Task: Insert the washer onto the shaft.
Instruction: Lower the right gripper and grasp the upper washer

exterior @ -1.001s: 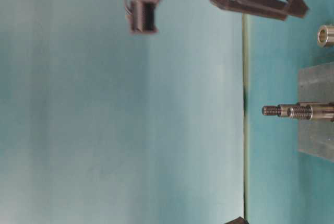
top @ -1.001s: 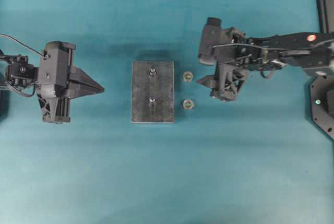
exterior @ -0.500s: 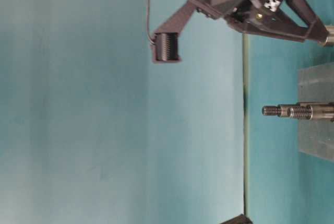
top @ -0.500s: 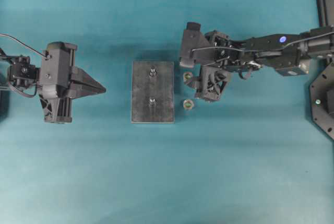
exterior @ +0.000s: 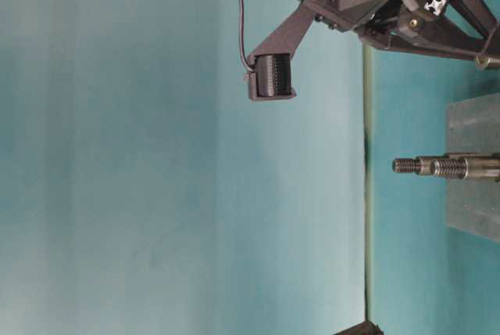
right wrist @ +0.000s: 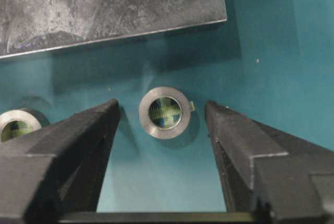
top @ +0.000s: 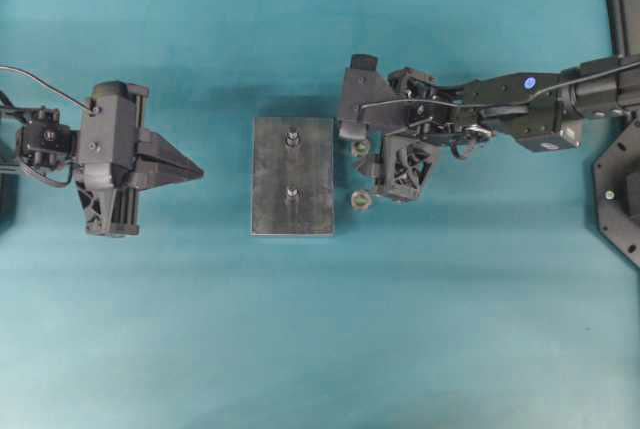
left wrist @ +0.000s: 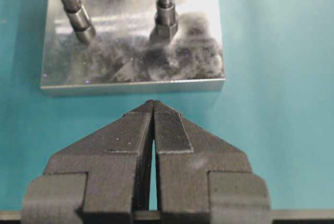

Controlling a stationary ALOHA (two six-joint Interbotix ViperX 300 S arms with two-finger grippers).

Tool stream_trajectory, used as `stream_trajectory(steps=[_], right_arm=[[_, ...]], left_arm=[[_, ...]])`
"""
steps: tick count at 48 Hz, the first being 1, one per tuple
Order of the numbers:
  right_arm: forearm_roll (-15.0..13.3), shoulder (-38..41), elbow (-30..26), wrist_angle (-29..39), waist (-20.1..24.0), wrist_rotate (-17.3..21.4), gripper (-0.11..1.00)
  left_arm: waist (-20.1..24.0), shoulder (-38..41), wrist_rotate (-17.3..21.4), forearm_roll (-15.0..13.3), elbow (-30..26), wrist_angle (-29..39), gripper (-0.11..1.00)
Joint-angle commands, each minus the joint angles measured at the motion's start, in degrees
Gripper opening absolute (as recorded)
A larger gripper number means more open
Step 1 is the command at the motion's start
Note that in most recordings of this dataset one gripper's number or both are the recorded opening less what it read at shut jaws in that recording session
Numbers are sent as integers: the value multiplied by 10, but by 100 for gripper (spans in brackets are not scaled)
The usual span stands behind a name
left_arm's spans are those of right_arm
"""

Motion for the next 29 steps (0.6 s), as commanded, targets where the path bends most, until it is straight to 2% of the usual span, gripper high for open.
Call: stream_trajectory(steps=[1,15,29], right_arm=[[-1,-1,-7,-3,0,-1,65],[0,10,-7,-3,0,0,36],[0,-16,-13,4,-8,0,35]], left_arm=[[1,-3,-1,2,-10,-4,0],[1,-1,-2,2,-11,-5,0],[1,-1,-2,1,-11,-5,0]])
